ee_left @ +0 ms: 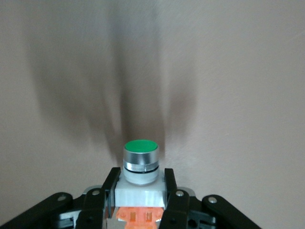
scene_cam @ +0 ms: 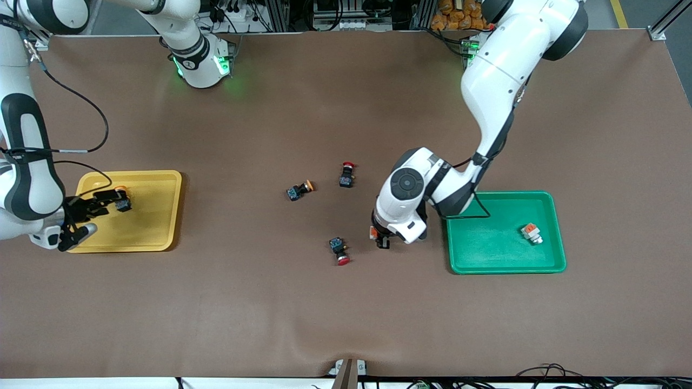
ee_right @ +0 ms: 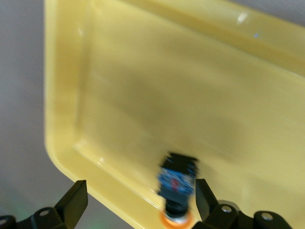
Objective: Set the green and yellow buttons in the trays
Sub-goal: 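Release the blue button in the yellow tray while the left gripper lifts the green button, then place the green button in the green tray while the right gripper grasps a blue button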
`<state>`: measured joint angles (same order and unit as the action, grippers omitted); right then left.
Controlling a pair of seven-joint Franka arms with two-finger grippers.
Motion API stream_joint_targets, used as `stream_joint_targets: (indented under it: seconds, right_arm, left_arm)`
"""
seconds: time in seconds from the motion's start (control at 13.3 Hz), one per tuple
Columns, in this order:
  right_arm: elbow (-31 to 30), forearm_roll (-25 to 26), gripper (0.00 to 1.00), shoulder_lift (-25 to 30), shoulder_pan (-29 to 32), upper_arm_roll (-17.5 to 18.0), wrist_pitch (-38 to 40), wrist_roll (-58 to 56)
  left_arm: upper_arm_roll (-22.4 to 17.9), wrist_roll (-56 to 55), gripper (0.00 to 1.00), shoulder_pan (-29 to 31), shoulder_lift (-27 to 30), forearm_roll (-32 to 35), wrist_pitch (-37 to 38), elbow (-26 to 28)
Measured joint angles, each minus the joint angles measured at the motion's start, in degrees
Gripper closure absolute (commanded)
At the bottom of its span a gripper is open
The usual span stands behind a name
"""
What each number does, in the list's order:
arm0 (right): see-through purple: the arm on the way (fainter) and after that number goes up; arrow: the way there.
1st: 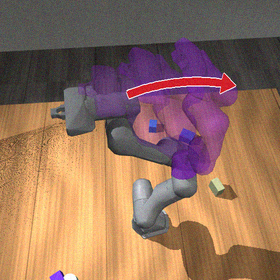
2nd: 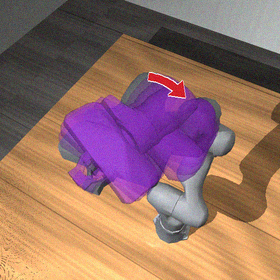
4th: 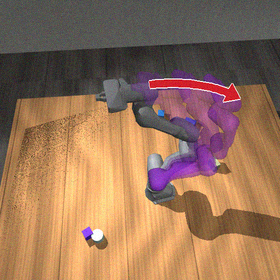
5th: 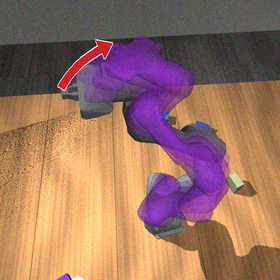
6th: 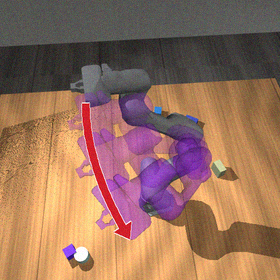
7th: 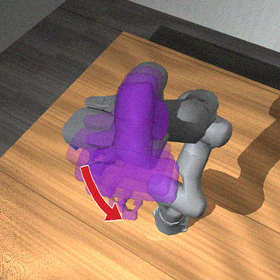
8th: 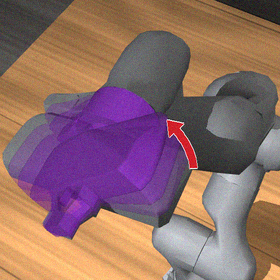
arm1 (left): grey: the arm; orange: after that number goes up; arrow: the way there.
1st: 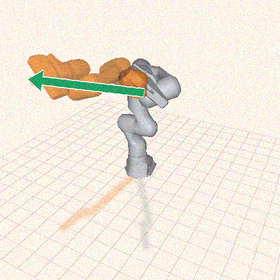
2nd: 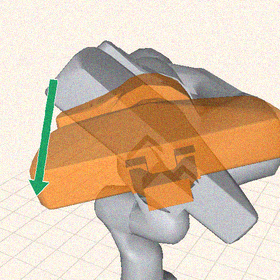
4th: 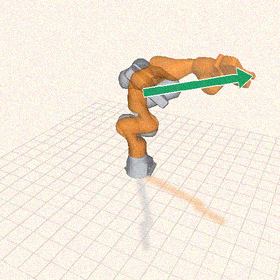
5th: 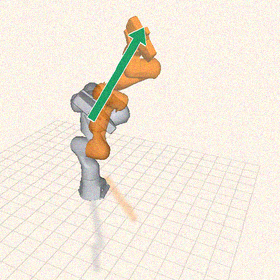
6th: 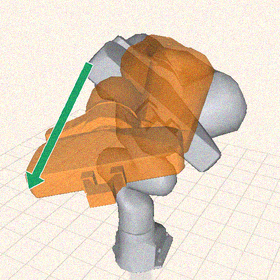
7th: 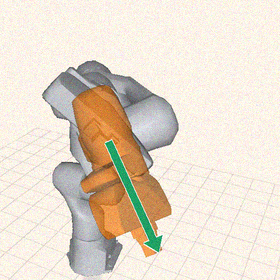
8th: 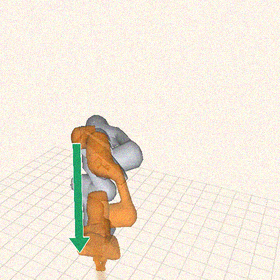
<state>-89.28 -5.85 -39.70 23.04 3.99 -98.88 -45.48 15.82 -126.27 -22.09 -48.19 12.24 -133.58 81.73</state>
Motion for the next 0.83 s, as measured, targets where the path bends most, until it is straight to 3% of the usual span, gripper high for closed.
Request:
stream_joint_targets:
  seconds: [0.23,0.45,0.83]
  right_arm:
    - [0.29,-4.75,0.0,0.35,-1.99,0.23,3.18,5.09]
    - [1.06,-7.33,0.0,2.87,-5.81,0.68,8.83,18.04]
    - [1.11,-11.06,0.0,8.24,-14.24,0.89,12.24,39.39]
  left_arm:
    - [0.49,6.52,1.0,3.83,4.85,-0.09,8.44,-0.29]
    - [0.56,19.24,1.0,9.14,9.22,-0.19,16.58,0.69]
    - [0.53,38.55,1.0,19.27,11.72,-0.24,17.43,8.82]
